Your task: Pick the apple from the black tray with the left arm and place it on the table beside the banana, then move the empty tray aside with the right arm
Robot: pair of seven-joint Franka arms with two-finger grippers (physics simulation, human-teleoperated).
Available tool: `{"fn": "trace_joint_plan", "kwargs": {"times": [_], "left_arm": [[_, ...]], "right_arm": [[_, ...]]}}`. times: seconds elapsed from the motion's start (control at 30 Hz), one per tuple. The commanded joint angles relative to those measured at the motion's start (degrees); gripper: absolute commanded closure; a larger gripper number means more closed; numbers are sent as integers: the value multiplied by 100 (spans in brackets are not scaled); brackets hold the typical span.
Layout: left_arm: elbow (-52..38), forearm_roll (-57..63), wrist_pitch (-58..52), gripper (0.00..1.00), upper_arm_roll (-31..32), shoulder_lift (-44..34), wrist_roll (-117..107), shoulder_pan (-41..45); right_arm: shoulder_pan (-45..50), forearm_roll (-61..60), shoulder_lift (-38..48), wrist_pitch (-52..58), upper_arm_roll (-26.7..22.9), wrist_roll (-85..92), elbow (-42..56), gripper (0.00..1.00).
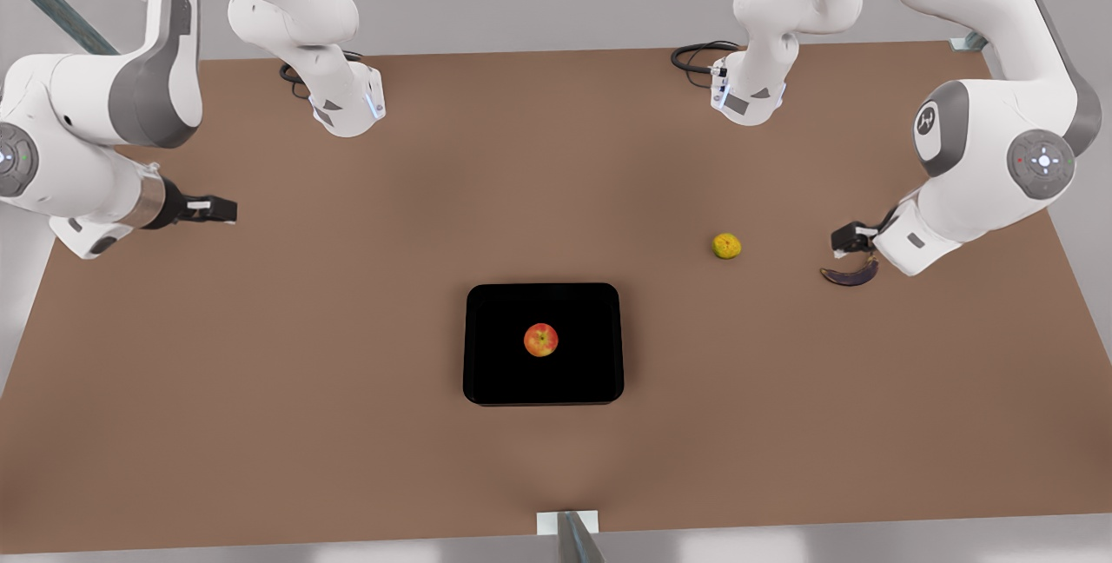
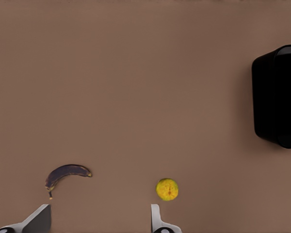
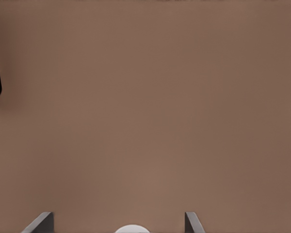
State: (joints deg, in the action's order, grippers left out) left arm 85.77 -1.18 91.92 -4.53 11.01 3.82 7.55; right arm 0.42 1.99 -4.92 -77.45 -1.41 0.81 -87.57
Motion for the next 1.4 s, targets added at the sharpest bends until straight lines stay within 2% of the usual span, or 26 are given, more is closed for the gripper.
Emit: {"fn": "trace_joint_plan", "kwargs": {"times": [0.0, 0.07, 0.1, 0.13, 0.17, 0.2, 0.27, 0.33, 0.4, 0.47, 0.57, 0.73, 0.83, 1.07, 1.37], "left_arm": [[1, 4, 415, 0, -4, 33, 304, 1], [-17, -22, 415, 0, 4, 50, 120, 80], [-17, -101, 424, 0, 39, 77, -336, 448], [53, -460, 415, 0, 145, -2, -813, 976], [45, -1199, 424, 0, 356, 67, -856, 1020], [-86, -885, 450, 0, 514, 181, -1339, 1309], [-1526, -559, 450, 0, 593, 1480, -3463, 2442], [-1792, -550, 616, 0, 646, 2044, -5337, 2918], [-1879, -226, 1733, 0, 637, 2554, -5734, 3076], [-2627, 22, 1786, 0, 629, 3389, -6103, 3191], [-2732, 593, 1812, 0, 611, 3856, -6358, 3384], [-2741, 865, 2779, 0, 611, 4427, -6657, 3639], [-3128, 944, 3253, 0, 523, 4928, -6578, 3631], [-3312, 944, 3904, 0, 330, 5262, -6605, 3631], [-3383, 1067, 4010, 0, 365, 5429, -6569, 3640]], "right_arm": [[11, 3, 0, -288, 9, 86, 3, 0], [11, 3, 9, -288, 0, 95, 3, 0], [11, 3, 35, -148, -9, 86, 21, 0], [19, -15, 35, 494, 114, 86, 495, 0], [19, -23, 44, 732, 246, 86, 610, 0], [19, -129, 53, 723, 431, 77, 610, 0], [19, -269, -27, 679, 439, 77, 610, 0], [-16, -296, -386, 653, 413, 69, 610, 0], [81, -287, -404, 644, 466, -378, 697, 0], [72, -313, -404, 661, 422, -353, 909, 0], [46, -322, -404, 916, 360, -353, 1084, 0], [55, -322, -413, 908, 413, -344, 1084, 0], [55, -322, -404, 908, 413, -336, 1084, 0], [63, -322, -413, 908, 422, -336, 1084, 0], [63, -313, -413, 899, 431, -336, 1084, 0]]}}
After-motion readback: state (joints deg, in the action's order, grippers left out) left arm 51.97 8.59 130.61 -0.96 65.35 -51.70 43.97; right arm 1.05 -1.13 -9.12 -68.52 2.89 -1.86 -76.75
